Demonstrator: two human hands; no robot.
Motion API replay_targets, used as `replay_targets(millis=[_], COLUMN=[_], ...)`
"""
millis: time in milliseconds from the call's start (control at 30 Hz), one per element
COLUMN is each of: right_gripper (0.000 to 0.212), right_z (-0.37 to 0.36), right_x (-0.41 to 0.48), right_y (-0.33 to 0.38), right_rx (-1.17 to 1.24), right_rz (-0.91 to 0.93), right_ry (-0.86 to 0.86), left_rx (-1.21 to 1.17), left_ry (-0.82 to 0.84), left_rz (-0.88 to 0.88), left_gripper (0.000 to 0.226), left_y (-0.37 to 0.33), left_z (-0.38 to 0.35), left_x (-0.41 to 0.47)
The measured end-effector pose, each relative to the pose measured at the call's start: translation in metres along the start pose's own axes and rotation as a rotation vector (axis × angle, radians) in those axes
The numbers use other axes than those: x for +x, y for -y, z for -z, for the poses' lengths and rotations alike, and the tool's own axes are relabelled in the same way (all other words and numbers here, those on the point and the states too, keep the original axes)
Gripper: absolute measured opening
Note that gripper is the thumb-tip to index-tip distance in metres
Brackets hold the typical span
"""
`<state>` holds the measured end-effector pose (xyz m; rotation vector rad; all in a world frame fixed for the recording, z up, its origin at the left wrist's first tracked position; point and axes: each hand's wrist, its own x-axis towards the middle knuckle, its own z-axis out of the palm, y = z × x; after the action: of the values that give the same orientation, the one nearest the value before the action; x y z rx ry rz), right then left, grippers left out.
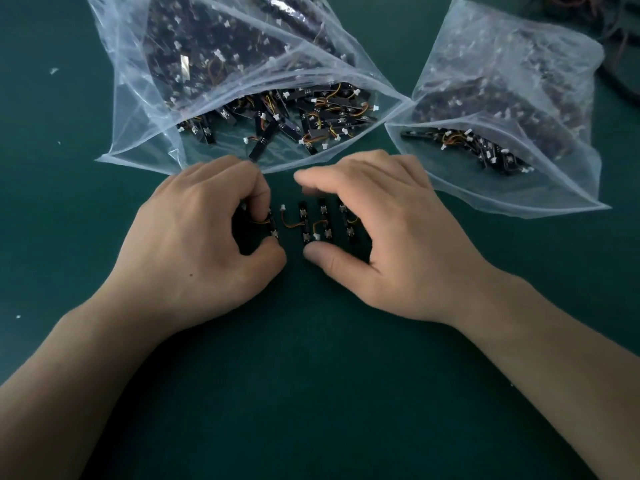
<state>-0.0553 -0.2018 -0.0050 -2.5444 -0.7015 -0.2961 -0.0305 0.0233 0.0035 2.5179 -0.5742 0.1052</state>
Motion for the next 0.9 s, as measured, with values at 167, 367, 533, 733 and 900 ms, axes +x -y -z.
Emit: replay_targets(millis=[167, 367, 533, 733, 900], right_gripper=[0.06, 0.061, 0.067, 0.071, 0.073], right_z=[-0.0044, -0.0048, -0.0046, -0.0043, -0.005], right_x=[0.006, 0.0066, 0.0076, 0.0066, 0.0063], right_y=[0.0007, 0.002, 0.0024, 0.0033, 0.0023], right_rx=[0.045, 0.04, 0.058, 0.073, 0.092], right_rz=[-0.059, -0.063, -0.097, -0.103, -0.109], right_ry=[0.0, 0.018, 0.055, 0.029, 0.041], left_rx=[0.002, 0.006, -0.003, -0.008, -0.039], left_ry=[0.001, 0.007, 0.014, 0.03, 0.024], left_rz=[-0.004, 0.002, -0.009, -0.014, 0.014], left_gripper=[0.024, 0.025, 0.024, 0.025, 0.031], left_y=[0.0, 0.0005, -0.0005, 0.0001, 0.0002], left_z=[-0.0008, -0.0006, -0.0003, 0.001, 0.0006], left_x=[0.0013, 0.0014, 0.0009, 0.001, 0.0002])
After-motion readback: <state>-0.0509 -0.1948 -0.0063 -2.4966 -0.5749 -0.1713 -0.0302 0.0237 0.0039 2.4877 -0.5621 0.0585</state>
